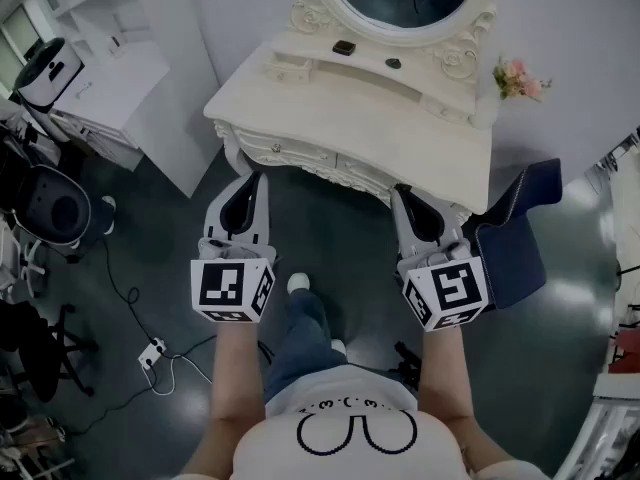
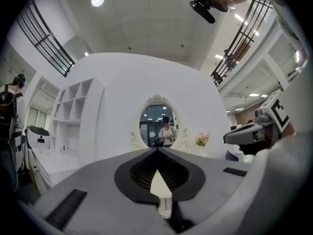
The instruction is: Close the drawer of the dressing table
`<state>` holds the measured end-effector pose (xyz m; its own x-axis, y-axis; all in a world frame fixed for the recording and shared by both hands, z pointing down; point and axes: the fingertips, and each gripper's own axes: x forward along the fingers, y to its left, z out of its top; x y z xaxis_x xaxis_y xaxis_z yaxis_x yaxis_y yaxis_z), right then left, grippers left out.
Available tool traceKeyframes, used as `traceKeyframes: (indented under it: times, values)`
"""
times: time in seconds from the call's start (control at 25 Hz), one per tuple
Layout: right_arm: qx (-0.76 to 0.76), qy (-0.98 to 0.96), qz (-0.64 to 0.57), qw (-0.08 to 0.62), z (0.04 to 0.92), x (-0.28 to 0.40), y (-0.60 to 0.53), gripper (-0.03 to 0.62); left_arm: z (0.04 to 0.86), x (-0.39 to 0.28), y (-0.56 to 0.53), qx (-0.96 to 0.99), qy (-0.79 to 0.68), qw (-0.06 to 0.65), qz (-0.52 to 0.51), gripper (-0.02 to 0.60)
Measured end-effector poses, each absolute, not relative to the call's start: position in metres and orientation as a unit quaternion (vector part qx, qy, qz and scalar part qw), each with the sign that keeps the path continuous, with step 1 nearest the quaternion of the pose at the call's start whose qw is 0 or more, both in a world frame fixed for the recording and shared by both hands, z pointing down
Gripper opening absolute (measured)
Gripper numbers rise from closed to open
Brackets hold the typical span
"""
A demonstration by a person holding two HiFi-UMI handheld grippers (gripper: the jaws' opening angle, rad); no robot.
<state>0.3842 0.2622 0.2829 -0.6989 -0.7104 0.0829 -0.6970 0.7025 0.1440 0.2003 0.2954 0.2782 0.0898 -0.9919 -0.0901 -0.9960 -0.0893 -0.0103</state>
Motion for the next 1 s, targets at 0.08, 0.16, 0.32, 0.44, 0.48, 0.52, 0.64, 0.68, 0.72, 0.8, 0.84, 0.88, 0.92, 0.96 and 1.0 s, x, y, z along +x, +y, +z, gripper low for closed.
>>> traceKeyframes:
  times: [0.08,0.16,0.32,0.44,0.48,0.52,0.64,0.68,0.72,0.8,0.84,0.88,0.92,0.96,1.0]
  values:
    - [0.377,-0.922,-0.052,0.066,0.288,0.367,0.244,-0.002,0.281,0.184,0.276,-0.737,0.675,0.037,0.030,-0.003]
    - [0.376,-0.923,-0.048,0.069,0.296,0.350,0.225,-0.002,0.287,0.166,0.256,-0.737,0.674,0.035,0.028,-0.003]
    - [0.372,-0.925,-0.038,0.064,0.300,0.312,0.183,-0.002,0.297,0.127,0.209,-0.737,0.674,0.026,0.027,-0.003]
    - [0.367,-0.927,-0.036,0.066,0.301,0.277,0.146,-0.002,0.296,0.095,0.173,-0.740,0.672,0.024,0.030,-0.003]
    - [0.368,-0.927,-0.036,0.067,0.300,0.265,0.133,-0.002,0.294,0.084,0.161,-0.741,0.671,0.024,0.031,-0.003]
    - [0.369,-0.926,-0.036,0.068,0.297,0.252,0.121,-0.002,0.291,0.072,0.150,-0.741,0.670,0.024,0.032,-0.003]
    - [0.377,-0.923,-0.039,0.070,0.291,0.215,0.089,-0.002,0.284,0.035,0.124,-0.740,0.671,0.028,0.031,-0.003]
    - [0.380,-0.922,-0.039,0.070,0.290,0.205,0.081,-0.002,0.283,0.024,0.116,-0.739,0.673,0.029,0.029,-0.003]
    - [0.381,-0.921,-0.038,0.072,0.290,0.197,0.073,-0.002,0.282,0.014,0.110,-0.737,0.675,0.029,0.027,-0.003]
    - [0.382,-0.920,-0.034,0.078,0.293,0.185,0.060,-0.002,0.283,-0.003,0.098,-0.734,0.679,0.029,0.024,-0.003]
    - [0.382,-0.920,-0.029,0.081,0.296,0.180,0.054,-0.002,0.284,-0.010,0.093,-0.732,0.680,0.027,0.023,-0.003]
    - [0.382,-0.920,-0.023,0.084,0.299,0.176,0.049,-0.002,0.286,-0.017,0.089,-0.731,0.682,0.025,0.022,-0.003]
    - [0.382,-0.920,-0.018,0.086,0.302,0.173,0.043,-0.001,0.288,-0.024,0.084,-0.729,0.684,0.023,0.020,-0.003]
    - [0.381,-0.920,-0.015,0.088,0.305,0.169,0.036,-0.002,0.290,-0.030,0.079,-0.727,0.686,0.020,0.019,-0.003]
    - [0.380,-0.920,-0.013,0.090,0.307,0.164,0.028,-0.002,0.292,-0.036,0.073,-0.724,0.689,0.017,0.019,-0.003]
